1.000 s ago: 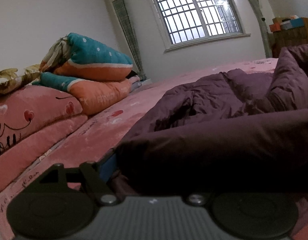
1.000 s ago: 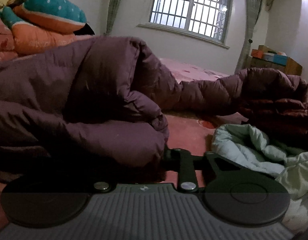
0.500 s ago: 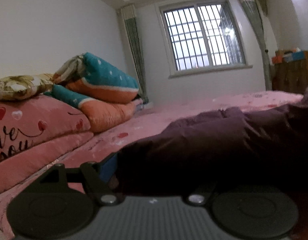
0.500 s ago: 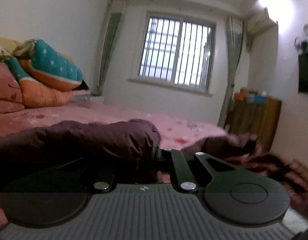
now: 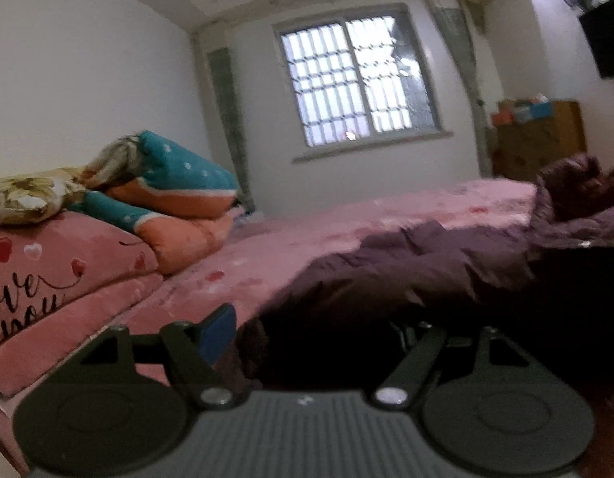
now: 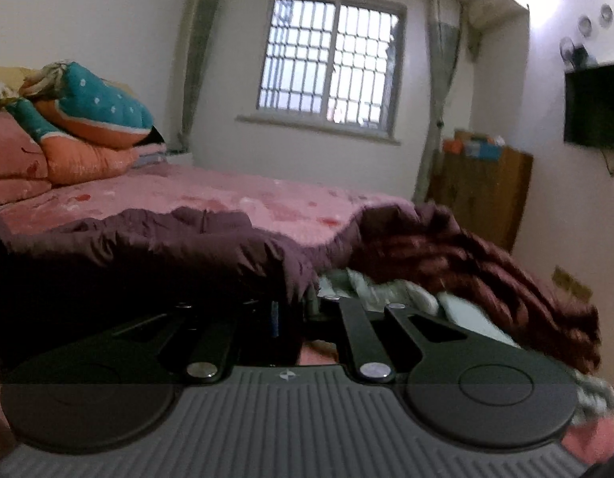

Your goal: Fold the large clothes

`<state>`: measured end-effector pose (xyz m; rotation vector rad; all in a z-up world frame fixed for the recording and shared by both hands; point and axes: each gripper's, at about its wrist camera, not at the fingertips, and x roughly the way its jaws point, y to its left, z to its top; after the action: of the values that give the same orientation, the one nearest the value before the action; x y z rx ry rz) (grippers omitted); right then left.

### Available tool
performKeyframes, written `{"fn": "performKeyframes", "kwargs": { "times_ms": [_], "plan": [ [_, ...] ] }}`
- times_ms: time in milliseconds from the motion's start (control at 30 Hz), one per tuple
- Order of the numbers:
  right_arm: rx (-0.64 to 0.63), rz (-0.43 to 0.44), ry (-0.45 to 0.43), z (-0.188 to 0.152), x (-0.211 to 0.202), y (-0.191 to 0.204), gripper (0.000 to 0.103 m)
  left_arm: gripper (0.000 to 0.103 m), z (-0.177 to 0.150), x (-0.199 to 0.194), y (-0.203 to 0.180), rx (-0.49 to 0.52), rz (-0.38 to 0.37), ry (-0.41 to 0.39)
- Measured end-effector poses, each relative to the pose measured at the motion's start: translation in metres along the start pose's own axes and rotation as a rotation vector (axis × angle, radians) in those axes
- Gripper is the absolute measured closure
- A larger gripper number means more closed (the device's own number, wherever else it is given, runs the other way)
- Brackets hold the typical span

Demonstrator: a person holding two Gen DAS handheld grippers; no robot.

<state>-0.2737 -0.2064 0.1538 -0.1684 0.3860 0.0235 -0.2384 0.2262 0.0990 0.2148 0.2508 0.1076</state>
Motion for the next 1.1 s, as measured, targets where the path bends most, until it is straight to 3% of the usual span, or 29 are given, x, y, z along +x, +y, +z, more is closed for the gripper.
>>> {"fn": "performKeyframes", "kwargs": {
  "times_ms": [233, 333, 467, 533, 567, 700, 800, 933, 1100],
  "plan": [
    [0.049, -0.021, 0.144, -0.015, -0.004, -0.014, 0.093, 0.026, 0.002, -0.03, -0.007, 0.073, -0.112, 0.048],
    [0.058, -0.057, 0.135, -0.005, -0.004, -0.014, 0.083, 0.022, 0.012, -0.048, -0.008, 0.093, -0.141, 0.016],
    [0.115, -0.064, 0.091, -0.003, -0.015, -0.022, 0.042, 0.02, 0.025, -0.061, -0.006, 0.084, -0.139, -0.037],
    [0.164, -0.041, 0.074, 0.0, -0.011, -0.023, 0.04, 0.02, 0.028, -0.057, -0.009, 0.078, -0.137, -0.04],
    [0.198, -0.021, 0.068, -0.001, -0.009, -0.022, 0.038, 0.02, 0.028, -0.051, -0.012, 0.076, -0.137, -0.034],
    [0.269, 0.05, 0.023, -0.001, 0.008, -0.008, 0.013, 0.021, 0.023, -0.019, -0.022, -0.009, -0.182, 0.035],
    [0.287, 0.122, -0.003, -0.001, 0.035, 0.009, 0.007, 0.027, 0.013, 0.015, -0.033, -0.066, -0.2, 0.1],
    [0.284, 0.201, 0.014, -0.006, 0.079, 0.037, 0.005, 0.032, -0.001, 0.048, -0.052, -0.041, -0.187, 0.137],
    [0.195, 0.192, 0.075, -0.019, 0.137, 0.068, 0.004, 0.036, -0.013, 0.081, -0.069, 0.003, -0.164, 0.163]
  ]
}}
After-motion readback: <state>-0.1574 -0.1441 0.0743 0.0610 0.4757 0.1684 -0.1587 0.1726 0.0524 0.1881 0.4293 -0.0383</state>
